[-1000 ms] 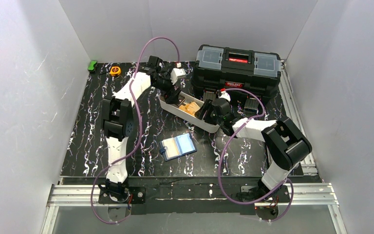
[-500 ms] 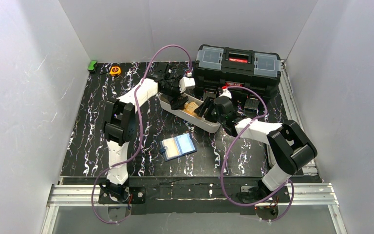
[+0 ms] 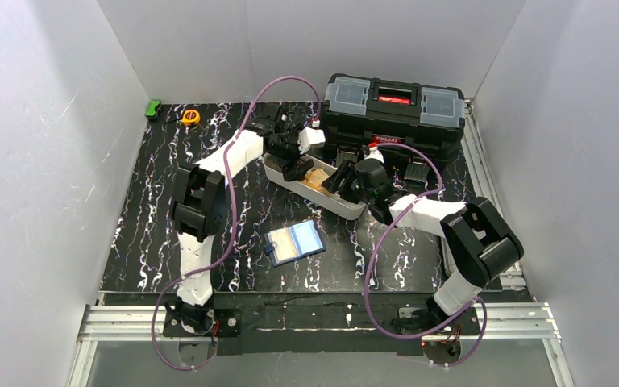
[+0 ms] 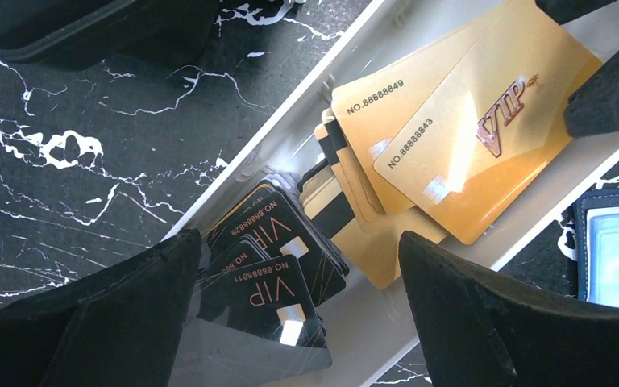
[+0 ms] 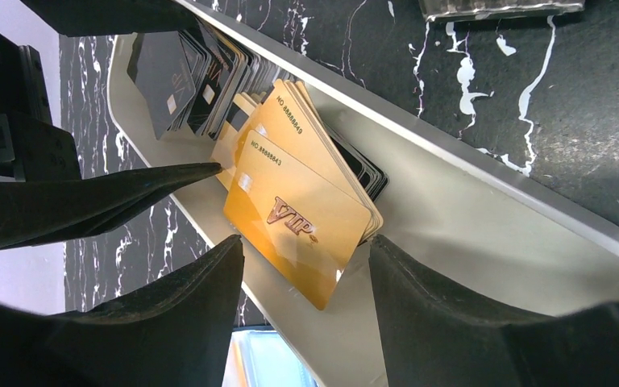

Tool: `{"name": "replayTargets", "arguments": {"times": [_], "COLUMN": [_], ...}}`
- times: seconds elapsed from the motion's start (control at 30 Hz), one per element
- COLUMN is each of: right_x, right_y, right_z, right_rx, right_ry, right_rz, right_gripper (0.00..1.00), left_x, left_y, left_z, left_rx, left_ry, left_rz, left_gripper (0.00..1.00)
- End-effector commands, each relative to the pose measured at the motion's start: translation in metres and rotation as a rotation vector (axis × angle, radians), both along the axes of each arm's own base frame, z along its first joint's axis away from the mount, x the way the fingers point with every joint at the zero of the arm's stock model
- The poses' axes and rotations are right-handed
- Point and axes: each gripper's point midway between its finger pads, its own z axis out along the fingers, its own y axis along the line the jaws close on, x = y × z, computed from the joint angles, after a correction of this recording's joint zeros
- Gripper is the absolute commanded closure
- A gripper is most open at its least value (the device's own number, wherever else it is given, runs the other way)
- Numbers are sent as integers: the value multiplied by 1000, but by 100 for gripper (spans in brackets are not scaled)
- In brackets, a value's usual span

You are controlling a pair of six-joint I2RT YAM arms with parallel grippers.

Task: Put the credit cards into the card holder
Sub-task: Pick up the credit card from the storage box.

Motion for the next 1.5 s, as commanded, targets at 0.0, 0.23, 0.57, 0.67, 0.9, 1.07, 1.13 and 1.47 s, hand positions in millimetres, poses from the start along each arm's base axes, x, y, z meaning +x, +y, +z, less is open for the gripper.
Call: {"name": "replayTargets", "arguments": {"times": [0.0, 0.23, 0.57, 0.67, 0.9, 1.07, 1.13, 1.47], "right_x": [4, 5, 13, 11, 8, 8, 8, 5], "right_y": [2, 3, 9, 12, 4, 4, 4, 2], "right_z": [2, 5, 6, 6, 3, 3, 4, 4], "right_rx": [34, 53, 103, 117, 110, 113, 115, 143], "right_ry": [-15, -23, -23, -17, -12, -8, -10, -9], "right_rz": [2, 10, 19, 39, 25, 24, 24, 18], "right_gripper": [35, 34, 35, 35, 34, 34, 34, 32], "left_x": [-4, -5, -5, -3, 26, 29, 26, 18], "left_y": [-9, -18, -22, -25, -15, -14, -15, -17], "left_z": [18, 20, 21, 21, 46, 46, 39, 20], "left_rx": [-2, 1, -7, -8, -39, -65, -51, 12], "left_ry": [-25, -31, -24, -23, -62, -52, -45, -72], "left_rz": [-17, -28, -27, -20, 109, 125, 119, 87], "left_gripper": [7, 6, 6, 5, 5, 4, 4, 5]}}
